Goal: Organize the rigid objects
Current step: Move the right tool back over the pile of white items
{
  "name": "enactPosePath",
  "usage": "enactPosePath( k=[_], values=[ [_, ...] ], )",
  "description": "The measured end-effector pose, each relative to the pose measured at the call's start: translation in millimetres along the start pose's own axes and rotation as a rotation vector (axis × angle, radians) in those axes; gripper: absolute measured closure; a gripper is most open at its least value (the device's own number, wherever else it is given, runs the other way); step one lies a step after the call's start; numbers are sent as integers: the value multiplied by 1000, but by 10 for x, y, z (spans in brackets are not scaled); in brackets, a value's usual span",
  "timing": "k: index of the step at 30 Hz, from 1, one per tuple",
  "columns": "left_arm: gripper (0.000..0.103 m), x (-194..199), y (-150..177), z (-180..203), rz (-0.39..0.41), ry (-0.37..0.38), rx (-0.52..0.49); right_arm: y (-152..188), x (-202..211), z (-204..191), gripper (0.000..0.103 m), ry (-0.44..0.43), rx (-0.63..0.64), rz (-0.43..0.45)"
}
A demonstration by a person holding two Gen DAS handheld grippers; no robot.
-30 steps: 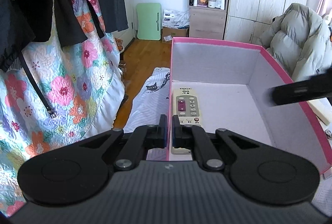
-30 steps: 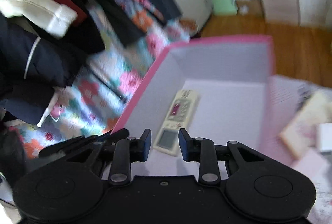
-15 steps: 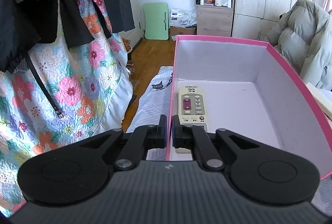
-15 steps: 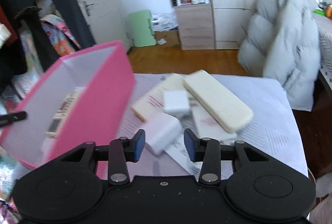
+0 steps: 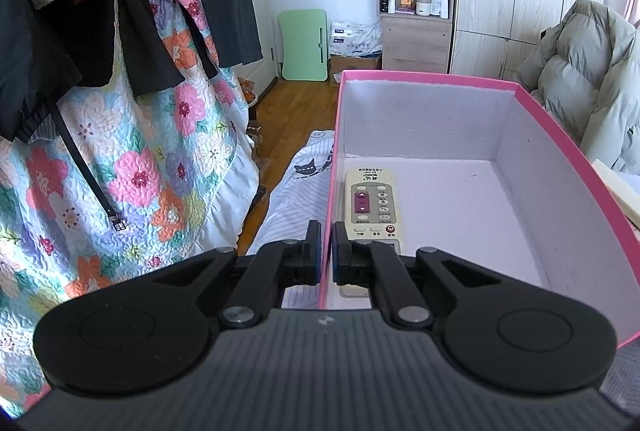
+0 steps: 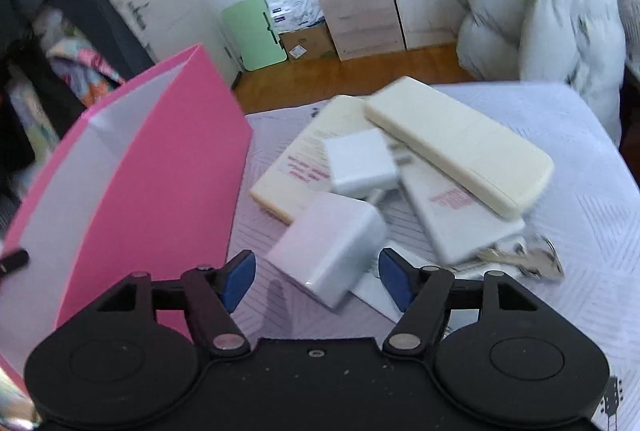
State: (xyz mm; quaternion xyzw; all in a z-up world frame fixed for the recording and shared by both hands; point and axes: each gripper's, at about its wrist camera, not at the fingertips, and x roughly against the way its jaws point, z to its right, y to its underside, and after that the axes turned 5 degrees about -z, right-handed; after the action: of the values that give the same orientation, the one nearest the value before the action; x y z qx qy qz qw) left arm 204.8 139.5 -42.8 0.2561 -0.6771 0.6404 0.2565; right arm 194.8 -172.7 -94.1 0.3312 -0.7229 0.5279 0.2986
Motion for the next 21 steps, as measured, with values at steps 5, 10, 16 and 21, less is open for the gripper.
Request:
enactPosePath(
  k=[5, 10, 16, 21],
  values=[
    [99, -10, -7, -14, -4, 13, 8, 81, -98, -159, 20, 142, 94, 47],
    [99, -24, -24, -59, -5, 19, 7, 154, -3, -214, 34, 156, 192, 66],
    [100, -16, -24, -85, -10, 32, 10, 222, 149, -199, 37, 103, 252, -3],
    [100, -21, -16, -89, -13, 37, 18, 257, 150, -215, 36, 96, 257, -37]
  ],
)
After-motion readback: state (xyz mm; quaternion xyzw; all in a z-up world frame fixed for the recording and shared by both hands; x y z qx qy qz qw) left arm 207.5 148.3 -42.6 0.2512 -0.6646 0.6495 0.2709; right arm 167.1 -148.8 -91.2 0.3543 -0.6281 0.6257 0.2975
